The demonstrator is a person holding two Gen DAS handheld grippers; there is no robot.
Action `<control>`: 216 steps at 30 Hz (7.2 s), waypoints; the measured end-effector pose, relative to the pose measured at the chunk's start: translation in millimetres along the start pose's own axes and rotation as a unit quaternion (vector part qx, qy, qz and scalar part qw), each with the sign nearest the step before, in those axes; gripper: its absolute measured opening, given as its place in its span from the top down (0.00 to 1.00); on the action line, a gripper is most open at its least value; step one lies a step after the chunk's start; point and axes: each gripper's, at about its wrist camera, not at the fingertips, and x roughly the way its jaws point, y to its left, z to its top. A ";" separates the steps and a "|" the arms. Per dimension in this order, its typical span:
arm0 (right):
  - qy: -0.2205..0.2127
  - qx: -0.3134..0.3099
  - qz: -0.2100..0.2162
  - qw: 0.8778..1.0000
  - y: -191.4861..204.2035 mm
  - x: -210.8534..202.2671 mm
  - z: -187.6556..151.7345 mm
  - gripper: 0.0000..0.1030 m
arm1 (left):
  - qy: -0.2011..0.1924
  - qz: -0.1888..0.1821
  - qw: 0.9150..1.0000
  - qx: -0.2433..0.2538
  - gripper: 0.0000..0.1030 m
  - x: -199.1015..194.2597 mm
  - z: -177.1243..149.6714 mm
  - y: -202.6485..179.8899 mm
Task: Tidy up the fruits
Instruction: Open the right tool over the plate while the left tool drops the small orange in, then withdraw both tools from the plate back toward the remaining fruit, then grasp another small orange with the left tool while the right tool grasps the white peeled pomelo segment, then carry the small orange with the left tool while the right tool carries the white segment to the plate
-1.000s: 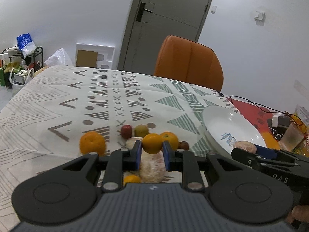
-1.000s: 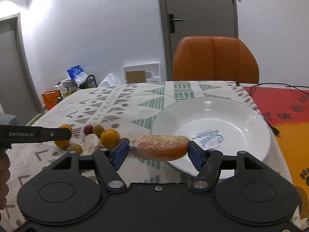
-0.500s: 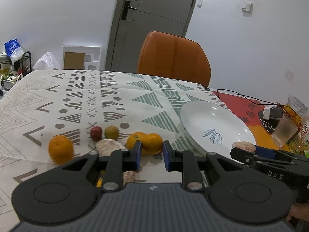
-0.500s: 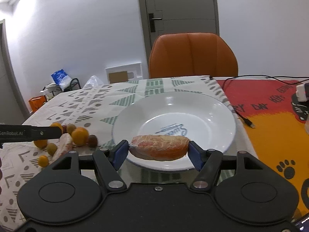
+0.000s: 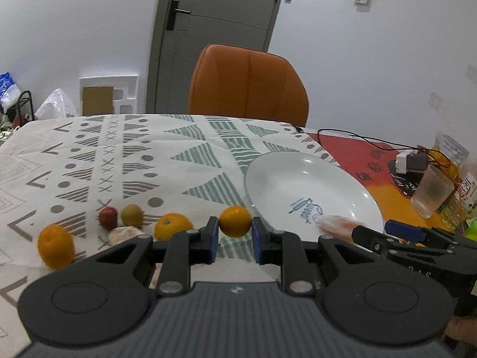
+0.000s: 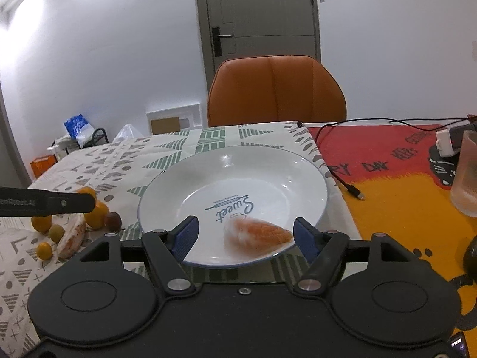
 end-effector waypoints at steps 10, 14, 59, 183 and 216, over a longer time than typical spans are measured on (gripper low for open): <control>0.001 0.021 0.002 1.000 -13.6 -11.2 -7.4 0.31 | 0.001 -0.024 0.999 0.023 0.79 14.8 7.1 -28.0; 0.002 0.025 0.003 1.000 -17.2 -15.0 -8.7 0.31 | 0.003 -0.032 0.999 0.032 0.79 21.2 8.9 -38.0; -0.004 0.034 0.067 0.997 24.5 -12.8 0.5 0.00 | -0.024 0.090 0.996 -0.005 0.18 -38.6 5.6 33.2; 0.045 -0.103 0.170 0.979 133.8 19.8 -1.8 0.84 | -0.016 0.063 0.994 -0.088 0.77 -52.7 -29.5 95.7; -0.015 -0.025 0.101 0.994 39.2 -3.9 19.9 0.84 | -0.024 0.001 1.000 -0.012 0.77 -15.9 2.7 16.3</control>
